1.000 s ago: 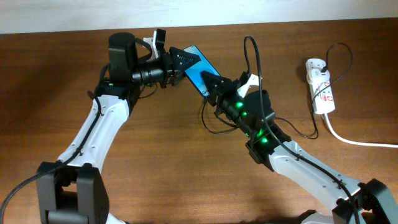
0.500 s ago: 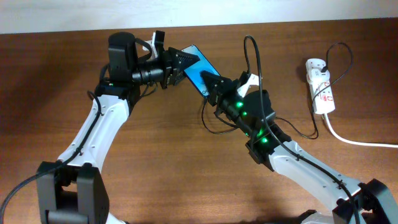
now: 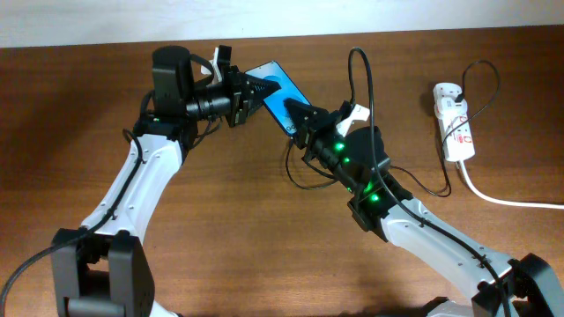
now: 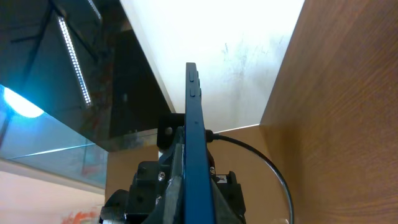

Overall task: Plug charger to phone and switch on socket
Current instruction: 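Move the right gripper down to the black cable plug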

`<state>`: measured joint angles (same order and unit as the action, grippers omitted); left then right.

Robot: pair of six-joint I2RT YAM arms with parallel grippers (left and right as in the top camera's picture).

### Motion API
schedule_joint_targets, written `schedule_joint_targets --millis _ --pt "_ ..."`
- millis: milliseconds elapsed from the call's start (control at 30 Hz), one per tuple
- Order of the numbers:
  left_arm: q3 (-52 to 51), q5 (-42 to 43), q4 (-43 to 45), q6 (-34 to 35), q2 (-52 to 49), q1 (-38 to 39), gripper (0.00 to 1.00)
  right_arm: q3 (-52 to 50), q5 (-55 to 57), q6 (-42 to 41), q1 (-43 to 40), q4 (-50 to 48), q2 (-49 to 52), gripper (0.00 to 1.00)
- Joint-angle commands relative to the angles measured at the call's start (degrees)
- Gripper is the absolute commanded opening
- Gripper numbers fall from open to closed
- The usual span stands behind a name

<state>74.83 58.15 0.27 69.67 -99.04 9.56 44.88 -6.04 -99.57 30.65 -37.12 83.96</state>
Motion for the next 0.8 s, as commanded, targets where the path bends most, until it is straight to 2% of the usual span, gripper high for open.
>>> schedule_joint_targets --millis 0,33,167,233,267,300,367,467,567,633,667,767 --pt "0.0 -1.2 0.5 -3.3 -0.4 0.1 0.00 1.1 -1.2 3.3 0.8 0.9 -0.3 0.20" --pt "0.0 -1.4 0.5 -3.3 -0.4 0.1 0.00 1.1 -1.2 3.3 0.8 1.4 -0.3 0.28" --pt "0.0 -1.4 0.5 -3.3 -0.4 -0.1 0.00 1.1 -0.5 3.3 0.6 2.4 -0.3 0.45" --pt "0.0 -1.4 -0.2 -3.3 -0.4 -0.7 0.00 1.1 -0.4 5.3 -0.9 2.9 -0.3 0.45" --pt "0.0 -1.4 -1.1 -3.8 -0.4 -1.6 0.00 1.1 -0.9 9.2 -2.1 2.8 -0.3 0.46" --pt "0.0 -1.4 -1.9 -4.9 -0.4 -2.8 0.00 1.1 -1.8 14.2 -3.8 2.8 -0.3 0.55" --pt "0.0 -1.4 -3.6 -6.8 -0.4 -6.0 0.00 1.1 -8.3 24.5 -8.5 2.9 -0.3 0.63" --pt "0.0 -1.4 -3.6 -8.2 -0.4 -9.2 0.00 1.1 -19.8 31.4 -14.1 3.1 -0.3 0.62" --pt "0.0 -1.0 -3.6 -12.4 -0.4 -12.9 0.00 1.1 -31.5 37.4 -20.1 9.7 -0.3 0.62" --pt "0.0 1.6 -3.6 -17.2 -0.4 -15.8 0.00 1.1 -40.0 47.7 -22.1 19.4 -0.3 0.59" --pt "0.0 2.6 -3.6 -19.5 -0.4 -16.4 0.00 1.1 -41.0 51.1 -22.0 22.1 -0.3 0.59" --pt "0.0 7.7 -5.6 -28.9 -0.4 -16.8 0.00 1.1 -41.0 67.3 -20.1 40.2 -0.3 0.59"
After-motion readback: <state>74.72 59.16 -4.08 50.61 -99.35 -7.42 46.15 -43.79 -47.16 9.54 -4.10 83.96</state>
